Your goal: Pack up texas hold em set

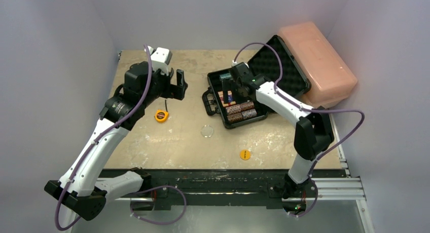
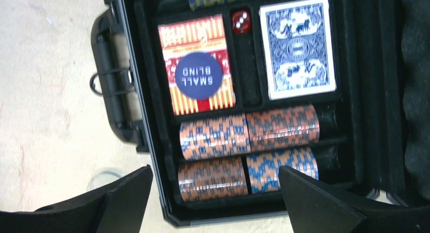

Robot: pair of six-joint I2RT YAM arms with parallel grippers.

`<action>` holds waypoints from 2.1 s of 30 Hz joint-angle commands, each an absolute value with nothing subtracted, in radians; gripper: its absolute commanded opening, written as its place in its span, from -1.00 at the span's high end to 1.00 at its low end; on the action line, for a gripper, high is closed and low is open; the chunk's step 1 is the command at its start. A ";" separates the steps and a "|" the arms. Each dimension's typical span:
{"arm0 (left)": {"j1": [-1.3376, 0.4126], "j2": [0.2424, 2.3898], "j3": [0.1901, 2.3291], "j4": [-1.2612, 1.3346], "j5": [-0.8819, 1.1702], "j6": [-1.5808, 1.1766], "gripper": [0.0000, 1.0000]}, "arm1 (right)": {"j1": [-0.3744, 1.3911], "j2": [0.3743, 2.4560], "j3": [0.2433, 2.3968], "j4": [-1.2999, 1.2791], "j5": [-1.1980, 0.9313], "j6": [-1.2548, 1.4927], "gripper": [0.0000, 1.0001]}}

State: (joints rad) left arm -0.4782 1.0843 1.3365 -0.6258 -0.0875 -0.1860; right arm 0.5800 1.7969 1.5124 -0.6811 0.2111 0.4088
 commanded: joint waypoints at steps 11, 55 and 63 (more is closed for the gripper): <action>-0.475 1.094 1.359 -0.619 -0.065 -0.170 -1.00 | 0.720 1.450 1.077 -0.643 0.202 0.538 -0.97; -0.476 1.095 1.364 -0.629 -0.081 -0.167 -1.00 | 0.845 1.398 0.771 -0.647 0.194 0.825 -0.69; -0.475 1.094 1.367 -0.630 -0.078 -0.166 -1.00 | 0.859 1.442 0.781 -0.638 0.203 0.823 -0.47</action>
State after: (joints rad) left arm -0.4782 1.0977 1.3365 -0.6392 -0.0788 -0.1860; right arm 0.8501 1.4273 0.7429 -0.6373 0.1684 0.8051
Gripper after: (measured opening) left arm 0.998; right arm 0.759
